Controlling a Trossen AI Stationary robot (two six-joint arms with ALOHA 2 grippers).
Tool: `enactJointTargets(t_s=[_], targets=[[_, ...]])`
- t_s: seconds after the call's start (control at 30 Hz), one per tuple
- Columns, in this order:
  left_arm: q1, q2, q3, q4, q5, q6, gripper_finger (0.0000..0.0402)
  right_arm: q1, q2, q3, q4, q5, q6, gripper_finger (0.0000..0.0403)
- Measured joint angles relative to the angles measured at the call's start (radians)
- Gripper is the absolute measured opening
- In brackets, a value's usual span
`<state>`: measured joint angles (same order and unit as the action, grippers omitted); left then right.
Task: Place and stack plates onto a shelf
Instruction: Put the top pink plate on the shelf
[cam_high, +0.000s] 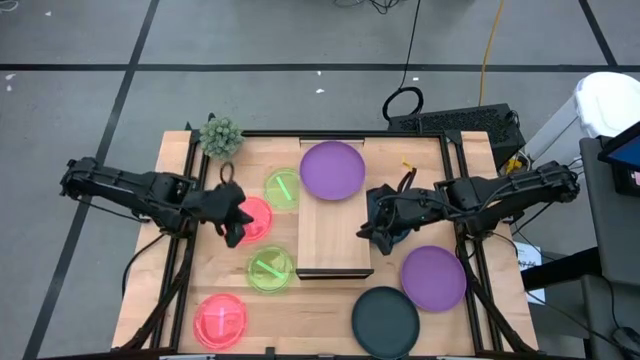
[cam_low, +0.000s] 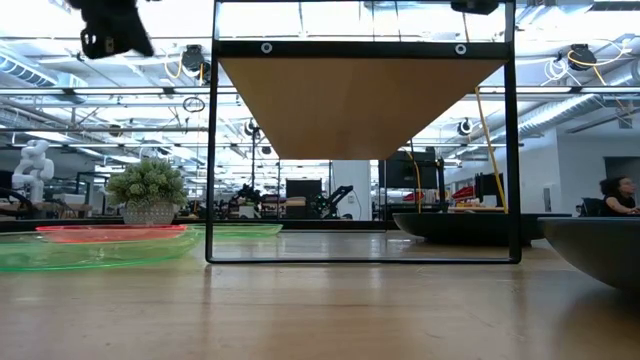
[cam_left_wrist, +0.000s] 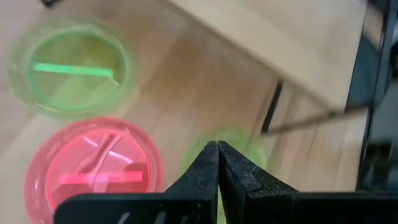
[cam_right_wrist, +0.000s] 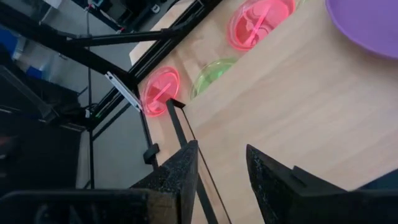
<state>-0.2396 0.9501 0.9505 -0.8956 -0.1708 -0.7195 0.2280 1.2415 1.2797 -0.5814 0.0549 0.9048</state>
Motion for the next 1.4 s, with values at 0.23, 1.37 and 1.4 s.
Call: enactJointTargets(t_s=[0.23,1.37,1.4], targets=[[-0.095,0.0,-0.148,0.033,0.076,0.144,0.0005,0.004,0.0,0.0,-0.008,0.0,0.037,0.0118],[-0.252,0.032,-0.511,0.262,-0.123,0.298,0.0136,0.056,0.0,0.0,0.001,0.128,0.05,0.0118],[-0.252,0.047,-0.516,0.267,-0.123,0.298,0.0136,0.056,0.0,0.0,0.001,0.128,0.048,0.0118]])
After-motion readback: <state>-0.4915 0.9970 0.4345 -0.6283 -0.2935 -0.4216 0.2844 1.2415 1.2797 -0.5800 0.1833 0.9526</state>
